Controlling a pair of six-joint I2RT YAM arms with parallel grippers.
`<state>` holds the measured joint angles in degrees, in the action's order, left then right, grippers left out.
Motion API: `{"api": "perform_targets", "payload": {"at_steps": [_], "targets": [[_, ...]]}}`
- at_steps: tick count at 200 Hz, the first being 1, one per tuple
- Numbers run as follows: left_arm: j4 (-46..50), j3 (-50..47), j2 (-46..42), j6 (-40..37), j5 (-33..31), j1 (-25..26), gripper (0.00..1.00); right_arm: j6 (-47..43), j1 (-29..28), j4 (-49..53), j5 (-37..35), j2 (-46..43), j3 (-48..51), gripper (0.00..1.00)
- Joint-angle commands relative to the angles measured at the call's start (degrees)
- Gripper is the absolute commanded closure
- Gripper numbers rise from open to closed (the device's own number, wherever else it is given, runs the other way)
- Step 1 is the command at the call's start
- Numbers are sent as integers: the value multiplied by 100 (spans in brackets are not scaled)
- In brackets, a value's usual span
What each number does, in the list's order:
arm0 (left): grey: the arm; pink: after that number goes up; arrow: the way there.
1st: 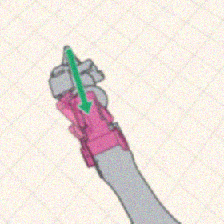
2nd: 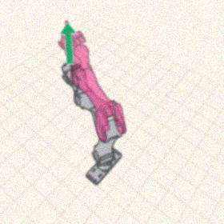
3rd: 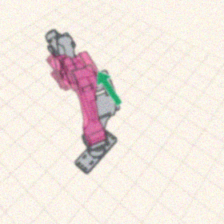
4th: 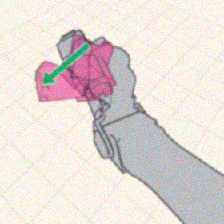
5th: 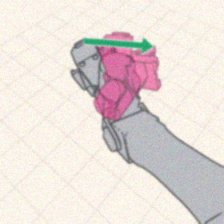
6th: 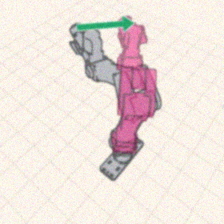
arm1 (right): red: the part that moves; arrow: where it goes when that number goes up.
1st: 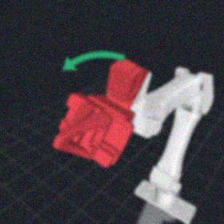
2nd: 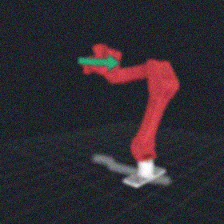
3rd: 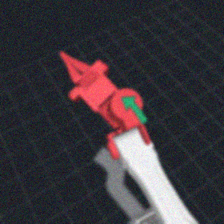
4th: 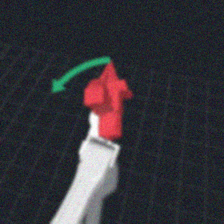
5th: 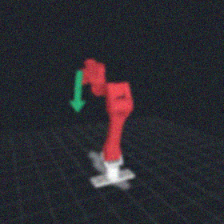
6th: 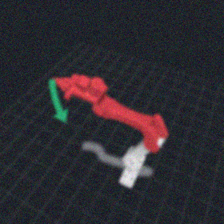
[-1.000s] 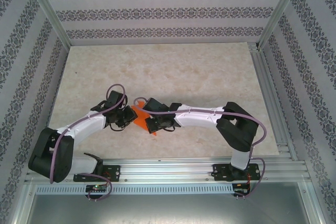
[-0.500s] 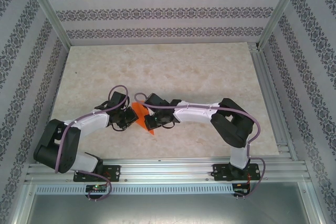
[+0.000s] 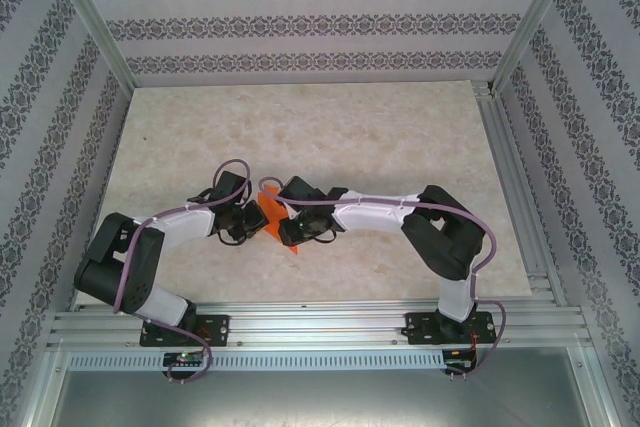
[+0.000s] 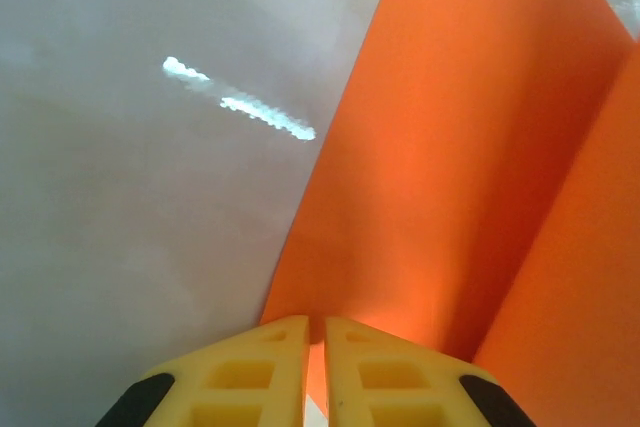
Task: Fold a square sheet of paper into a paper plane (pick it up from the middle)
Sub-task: Fourth fold the wing at the center of the table.
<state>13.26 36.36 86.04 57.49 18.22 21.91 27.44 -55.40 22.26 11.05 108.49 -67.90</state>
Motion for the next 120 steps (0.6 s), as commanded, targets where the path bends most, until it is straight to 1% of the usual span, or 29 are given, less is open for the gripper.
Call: {"api": "perform_targets", "payload": {"at_steps": [1, 38, 53, 74, 87, 120], "targets": [[-155, 210, 49, -22, 160, 109, 85, -220, -164, 320, -754, -143, -234, 81], [-23, 300, 71, -76, 150, 107, 84, -316, -385, 714, -1764, -129, -405, 80], [-65, 292, 117, -49, 199, 118, 84, -368, -458, 887, -2021, -88, -501, 79], [-137, 276, 147, -10, 240, 115, 84, -376, -554, 1022, -2227, -34, -579, 78], [-129, 291, 134, -19, 246, 112, 84, -371, -594, 1116, -2408, 24, -630, 74], [-151, 266, 132, -14, 262, 118, 84, -361, -674, 1272, -2600, 206, -760, 74]]}}
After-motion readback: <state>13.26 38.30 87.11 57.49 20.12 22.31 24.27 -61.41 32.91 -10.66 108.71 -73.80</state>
